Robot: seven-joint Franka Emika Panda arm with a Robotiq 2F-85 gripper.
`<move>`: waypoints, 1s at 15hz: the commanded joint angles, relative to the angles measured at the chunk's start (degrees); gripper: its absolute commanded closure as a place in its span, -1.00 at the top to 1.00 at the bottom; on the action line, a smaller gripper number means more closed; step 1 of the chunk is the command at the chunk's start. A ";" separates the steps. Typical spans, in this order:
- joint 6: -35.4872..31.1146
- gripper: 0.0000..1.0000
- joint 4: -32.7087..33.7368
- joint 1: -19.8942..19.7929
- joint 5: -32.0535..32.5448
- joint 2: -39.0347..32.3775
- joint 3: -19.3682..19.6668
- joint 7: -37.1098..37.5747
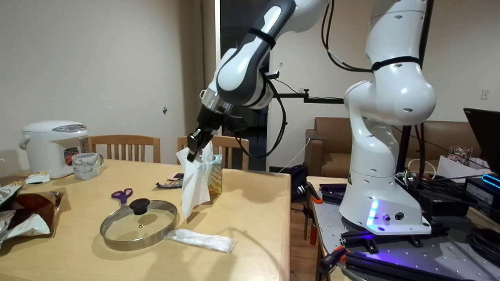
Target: Put a tissue on the table then put the pack on the table on it
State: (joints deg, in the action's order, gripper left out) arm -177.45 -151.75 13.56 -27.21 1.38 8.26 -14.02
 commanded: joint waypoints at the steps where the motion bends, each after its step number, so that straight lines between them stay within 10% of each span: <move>1: 1.09 -0.99 2.87 2.11 -12.73 -1.78 0.30 -10.96; 7: 3.86 -0.99 5.45 0.93 -26.92 -5.10 0.57 -25.55; 13: 3.94 -0.99 4.55 2.77 -10.25 -16.22 7.06 -17.44; 14: 4.02 -0.48 4.68 3.81 -8.26 -17.69 8.70 -16.28; 15: 3.60 -0.46 4.16 -2.60 -0.17 -17.89 3.72 -10.98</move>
State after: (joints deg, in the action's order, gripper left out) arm -173.69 -147.96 15.63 -38.71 -13.71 14.65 -32.85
